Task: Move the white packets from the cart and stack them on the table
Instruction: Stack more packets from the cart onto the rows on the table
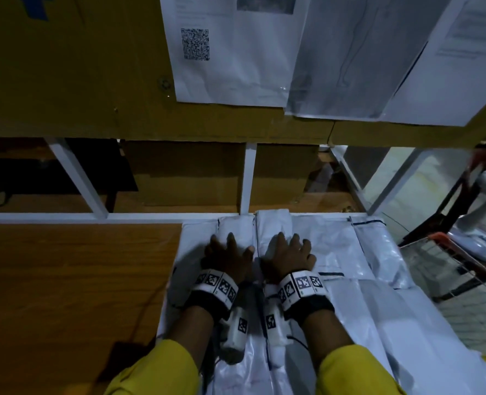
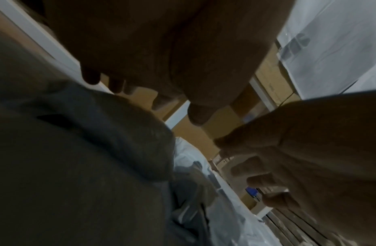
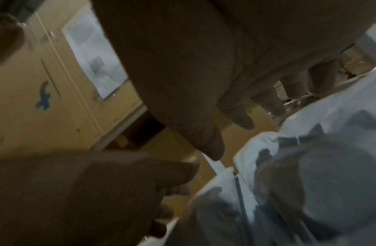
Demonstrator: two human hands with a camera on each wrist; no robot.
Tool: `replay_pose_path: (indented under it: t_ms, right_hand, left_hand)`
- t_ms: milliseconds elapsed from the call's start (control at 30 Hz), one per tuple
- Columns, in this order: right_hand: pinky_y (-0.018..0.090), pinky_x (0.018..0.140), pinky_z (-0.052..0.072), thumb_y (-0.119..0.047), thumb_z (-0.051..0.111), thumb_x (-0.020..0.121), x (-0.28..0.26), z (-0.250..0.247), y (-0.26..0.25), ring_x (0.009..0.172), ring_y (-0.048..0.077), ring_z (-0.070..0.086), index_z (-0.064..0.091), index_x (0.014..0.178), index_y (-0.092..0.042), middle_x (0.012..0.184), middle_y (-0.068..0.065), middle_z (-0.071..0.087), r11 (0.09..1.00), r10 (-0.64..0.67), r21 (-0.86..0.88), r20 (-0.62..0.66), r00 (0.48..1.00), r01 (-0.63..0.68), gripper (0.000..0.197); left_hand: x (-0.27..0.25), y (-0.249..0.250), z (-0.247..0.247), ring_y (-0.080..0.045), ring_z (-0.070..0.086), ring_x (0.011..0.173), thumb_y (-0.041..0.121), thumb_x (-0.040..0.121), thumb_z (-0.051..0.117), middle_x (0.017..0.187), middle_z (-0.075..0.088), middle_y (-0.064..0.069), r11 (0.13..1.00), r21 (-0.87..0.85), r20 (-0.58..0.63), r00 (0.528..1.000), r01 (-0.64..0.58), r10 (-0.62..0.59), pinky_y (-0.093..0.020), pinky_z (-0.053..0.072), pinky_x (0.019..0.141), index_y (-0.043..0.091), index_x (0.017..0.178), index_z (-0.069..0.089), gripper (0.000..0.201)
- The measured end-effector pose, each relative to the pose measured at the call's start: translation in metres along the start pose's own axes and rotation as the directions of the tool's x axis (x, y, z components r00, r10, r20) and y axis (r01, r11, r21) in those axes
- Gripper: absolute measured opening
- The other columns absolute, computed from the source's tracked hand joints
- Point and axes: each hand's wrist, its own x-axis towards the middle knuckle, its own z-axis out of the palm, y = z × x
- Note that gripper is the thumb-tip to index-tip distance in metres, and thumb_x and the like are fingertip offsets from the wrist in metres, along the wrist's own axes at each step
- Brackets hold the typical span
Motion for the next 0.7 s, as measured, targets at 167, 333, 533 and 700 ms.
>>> replay_pose_path:
  t_ms: [167,333,533,700]
  right_hand:
    - [0.048,0.116,0.022,-0.051,0.043,0.097,-0.027,-0.04,0.013,0.145,0.036,0.019,0.039,0.147,-0.021,0.154,0.012,0.034,0.994,-0.037,0.104,-0.057,0.998,0.043,0.058]
    - [0.045,0.113,0.028,-0.048,0.047,0.098,-0.059,-0.069,0.037,0.14,0.033,0.028,0.045,0.147,-0.022,0.15,0.009,0.043,0.971,-0.093,0.201,-0.177,0.98,0.128,0.056]
    - [0.045,0.114,0.033,-0.046,0.052,0.096,-0.103,-0.089,0.096,0.137,0.033,0.038,0.055,0.141,-0.021,0.143,0.009,0.054,0.92,-0.122,0.321,-0.306,0.944,0.223,0.051]
    - [0.047,0.112,0.033,-0.046,0.054,0.096,-0.144,-0.101,0.176,0.135,0.034,0.041,0.058,0.138,-0.024,0.14,0.006,0.057,0.902,-0.088,0.363,-0.378,0.922,0.235,0.047]
  left_hand:
    - [-0.023,-0.002,-0.023,-0.04,0.023,0.143,0.068,0.095,0.038,0.161,0.02,-0.015,0.995,-0.102,-0.198,0.98,0.015,-0.035,-0.053,0.026,0.114,0.03,0.152,0.034,0.069]
    - [-0.058,0.01,-0.045,-0.036,0.015,0.147,0.065,0.093,0.049,0.162,0.017,-0.01,0.978,-0.205,-0.299,0.954,-0.039,-0.025,-0.051,0.02,0.118,0.033,0.149,0.037,0.066]
    - [-0.131,0.051,-0.052,-0.037,0.026,0.141,0.058,0.095,0.053,0.152,0.036,-0.015,0.95,-0.253,-0.457,0.888,-0.183,0.05,-0.051,0.027,0.114,0.022,0.144,0.046,0.061]
    - [-0.196,0.099,-0.026,-0.033,0.03,0.137,0.053,0.096,0.055,0.149,0.04,-0.007,0.872,-0.314,-0.518,0.837,-0.377,0.176,-0.05,0.03,0.112,0.03,0.14,0.05,0.05]
